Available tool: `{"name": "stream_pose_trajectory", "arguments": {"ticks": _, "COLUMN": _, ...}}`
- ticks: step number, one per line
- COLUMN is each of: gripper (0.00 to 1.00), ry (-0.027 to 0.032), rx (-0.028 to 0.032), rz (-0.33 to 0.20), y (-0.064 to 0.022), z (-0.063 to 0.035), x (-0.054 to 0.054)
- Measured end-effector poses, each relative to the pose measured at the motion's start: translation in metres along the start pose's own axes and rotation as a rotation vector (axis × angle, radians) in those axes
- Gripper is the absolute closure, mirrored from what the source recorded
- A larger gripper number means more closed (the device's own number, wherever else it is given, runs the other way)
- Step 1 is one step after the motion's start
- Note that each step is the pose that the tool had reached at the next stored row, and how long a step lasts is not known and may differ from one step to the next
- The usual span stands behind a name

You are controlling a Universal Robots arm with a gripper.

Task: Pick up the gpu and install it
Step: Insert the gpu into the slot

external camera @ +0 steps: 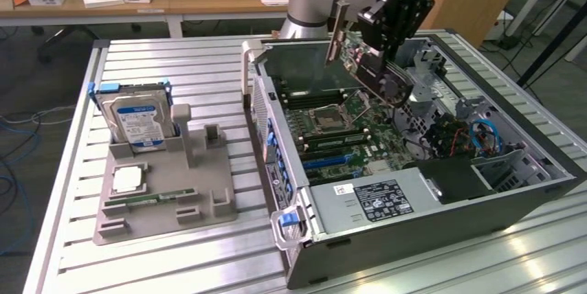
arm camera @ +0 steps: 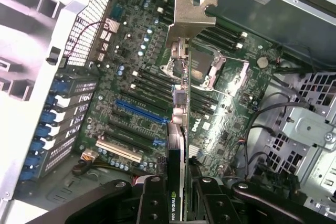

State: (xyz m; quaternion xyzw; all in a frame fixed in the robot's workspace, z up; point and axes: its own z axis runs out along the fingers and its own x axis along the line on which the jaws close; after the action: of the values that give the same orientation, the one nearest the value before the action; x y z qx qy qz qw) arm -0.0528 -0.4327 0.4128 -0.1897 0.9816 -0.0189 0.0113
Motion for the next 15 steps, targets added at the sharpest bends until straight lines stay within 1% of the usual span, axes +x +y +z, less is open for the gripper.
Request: {"name": "stream_pose_trajectory", "arguments": {"ticks": 15, "gripper": 0.74, "ry": -0.0047, "rx": -0.0017, "rz": -0.113, "y": 0.0, "z": 0.0003, "x": 0.0}}
